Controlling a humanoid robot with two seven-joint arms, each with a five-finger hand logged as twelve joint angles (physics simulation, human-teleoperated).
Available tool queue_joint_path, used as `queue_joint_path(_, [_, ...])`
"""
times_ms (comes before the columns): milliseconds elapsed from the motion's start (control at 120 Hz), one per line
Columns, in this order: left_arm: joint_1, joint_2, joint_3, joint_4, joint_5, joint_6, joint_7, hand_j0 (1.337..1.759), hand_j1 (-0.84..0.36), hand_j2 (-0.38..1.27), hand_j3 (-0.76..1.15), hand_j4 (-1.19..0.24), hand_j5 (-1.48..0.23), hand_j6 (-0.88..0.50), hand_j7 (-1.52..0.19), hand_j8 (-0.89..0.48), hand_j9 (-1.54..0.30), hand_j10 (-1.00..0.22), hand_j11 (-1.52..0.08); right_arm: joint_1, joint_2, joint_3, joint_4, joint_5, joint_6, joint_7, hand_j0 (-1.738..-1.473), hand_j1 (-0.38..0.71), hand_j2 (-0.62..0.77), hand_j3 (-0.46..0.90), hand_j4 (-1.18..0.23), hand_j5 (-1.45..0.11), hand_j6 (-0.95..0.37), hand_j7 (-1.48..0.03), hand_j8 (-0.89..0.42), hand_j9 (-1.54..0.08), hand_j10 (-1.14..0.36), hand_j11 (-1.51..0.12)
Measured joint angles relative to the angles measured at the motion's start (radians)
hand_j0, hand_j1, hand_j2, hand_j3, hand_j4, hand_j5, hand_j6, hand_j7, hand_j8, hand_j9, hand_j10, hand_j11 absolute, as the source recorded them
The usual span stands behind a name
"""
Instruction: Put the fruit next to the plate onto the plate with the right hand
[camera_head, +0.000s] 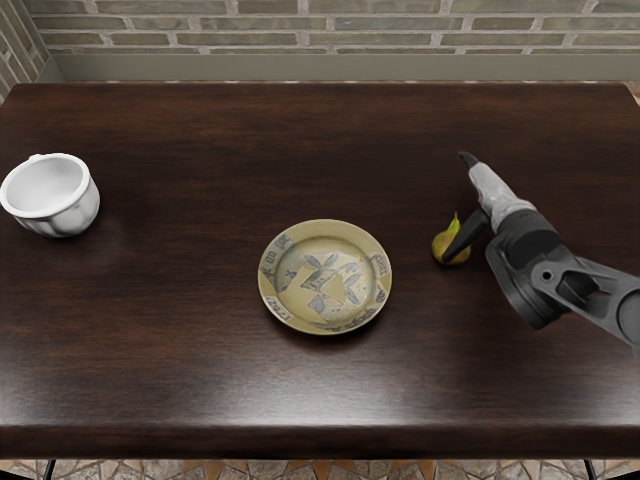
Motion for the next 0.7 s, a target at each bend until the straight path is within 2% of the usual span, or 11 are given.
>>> queue_joint_path(142, [0.0,0.0,0.0,0.0,0.0,0.0,0.0,1.658,0.35,0.0,0.0,0.0,0.0,0.0,0.0,0.0,0.0,0.0,0.0,-0.002,0.0,-0.003,0.0,0.0,0.01,0.0,-1.658,-0.28,0.03,0.0,-0.1,-0.16,-0.12,-0.14,-0.1,-0.16,-0.1,-0.16])
queue_joint_path(300, [0.0,0.0,0.0,0.0,0.0,0.0,0.0,1.658,0.35,0.0,0.0,0.0,0.0,0.0,0.0,0.0,0.0,0.0,0.0,-0.002,0.0,-0.004,0.0,0.008,0.033,0.0,-1.658,-0.15,0.2,0.0,-0.24,-0.33,-0.26,-0.32,-0.24,-0.34,-0.24,-0.34])
queue_joint_path(508, [0.0,0.0,0.0,0.0,0.0,0.0,0.0,1.658,0.35,0.0,0.0,0.0,0.0,0.0,0.0,0.0,0.0,0.0,0.0,-0.005,0.001,-0.005,-0.001,0.016,0.042,-0.001,-1.658,-0.02,0.05,0.0,-0.33,-0.44,-0.34,-0.43,-0.33,-0.45,-0.33,-0.45])
queue_joint_path(700, [0.0,0.0,0.0,0.0,0.0,0.0,0.0,1.658,0.35,0.0,0.0,0.0,0.0,0.0,0.0,0.0,0.0,0.0,0.0,-0.015,0.0,-0.005,0.0,0.017,0.045,-0.001,-1.657,0.06,-0.04,0.0,-0.37,-0.5,-0.38,-0.49,-0.34,-0.5,-0.37,-0.5])
